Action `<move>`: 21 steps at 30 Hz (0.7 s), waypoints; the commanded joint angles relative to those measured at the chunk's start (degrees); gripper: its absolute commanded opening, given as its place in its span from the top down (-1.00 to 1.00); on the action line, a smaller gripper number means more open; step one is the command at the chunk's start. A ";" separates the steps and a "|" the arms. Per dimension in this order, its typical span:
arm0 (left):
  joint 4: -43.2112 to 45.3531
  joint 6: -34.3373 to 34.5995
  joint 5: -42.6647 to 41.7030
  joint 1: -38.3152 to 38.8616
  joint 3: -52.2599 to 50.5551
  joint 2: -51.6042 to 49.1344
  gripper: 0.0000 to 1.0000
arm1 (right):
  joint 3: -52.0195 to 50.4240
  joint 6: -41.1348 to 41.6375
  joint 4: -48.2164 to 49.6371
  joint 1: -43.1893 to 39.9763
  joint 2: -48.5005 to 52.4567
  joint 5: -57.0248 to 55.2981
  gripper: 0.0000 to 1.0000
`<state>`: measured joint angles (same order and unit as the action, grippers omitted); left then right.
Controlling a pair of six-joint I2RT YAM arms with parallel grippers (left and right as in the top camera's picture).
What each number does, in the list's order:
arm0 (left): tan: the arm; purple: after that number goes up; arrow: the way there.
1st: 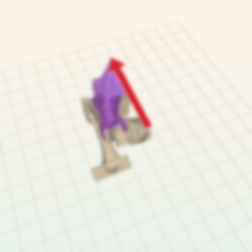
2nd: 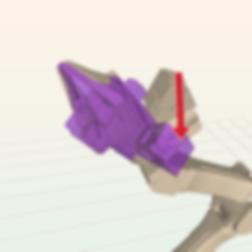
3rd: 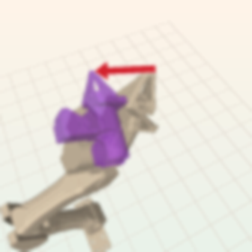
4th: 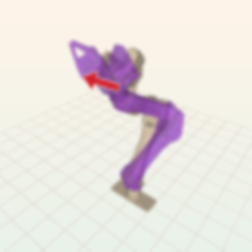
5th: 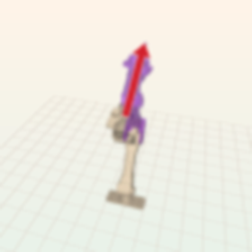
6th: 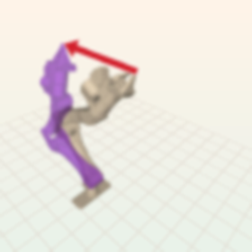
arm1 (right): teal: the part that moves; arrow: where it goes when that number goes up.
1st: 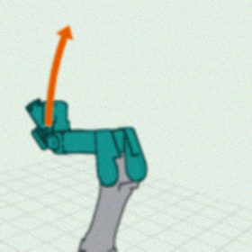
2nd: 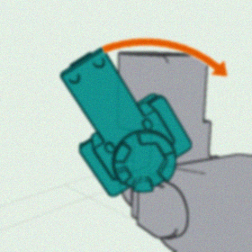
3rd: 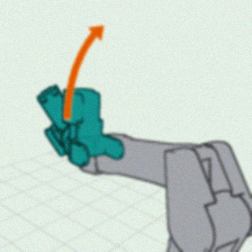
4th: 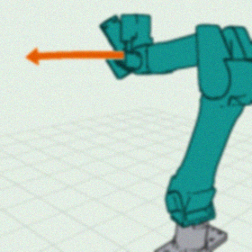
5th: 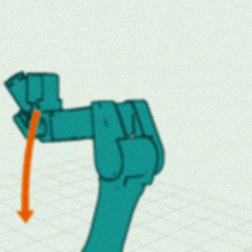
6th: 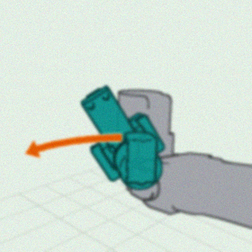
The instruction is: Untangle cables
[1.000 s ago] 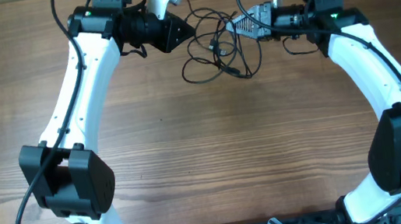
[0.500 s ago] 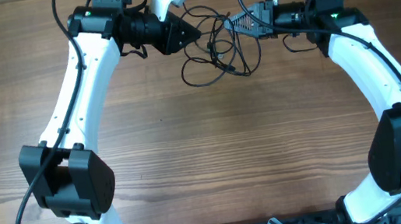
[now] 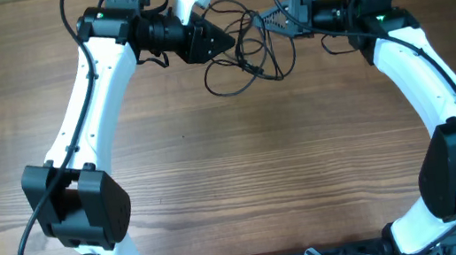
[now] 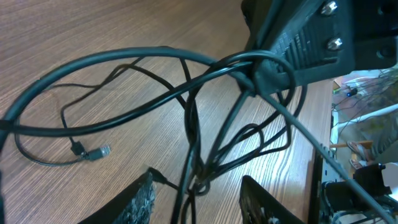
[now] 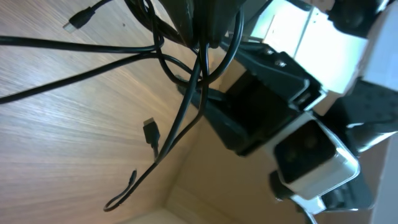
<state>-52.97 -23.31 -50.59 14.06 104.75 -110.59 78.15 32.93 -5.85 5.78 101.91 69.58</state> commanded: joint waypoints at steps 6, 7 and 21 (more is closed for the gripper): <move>-0.07 -0.74 -1.44 -0.42 0.13 -1.07 0.10 | 1.38 3.34 2.25 -0.17 -1.86 4.31 0.91; -0.04 -0.74 -1.44 -0.42 0.13 -1.57 0.11 | 1.36 3.54 2.25 -0.17 -1.86 4.28 0.91; 2.47 3.10 12.96 -0.57 0.15 -2.75 0.92 | 1.36 9.11 8.81 -0.20 -1.86 5.66 0.91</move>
<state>-52.01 -23.46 -47.40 14.06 104.75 -112.77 78.15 39.90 2.02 5.78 101.91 72.64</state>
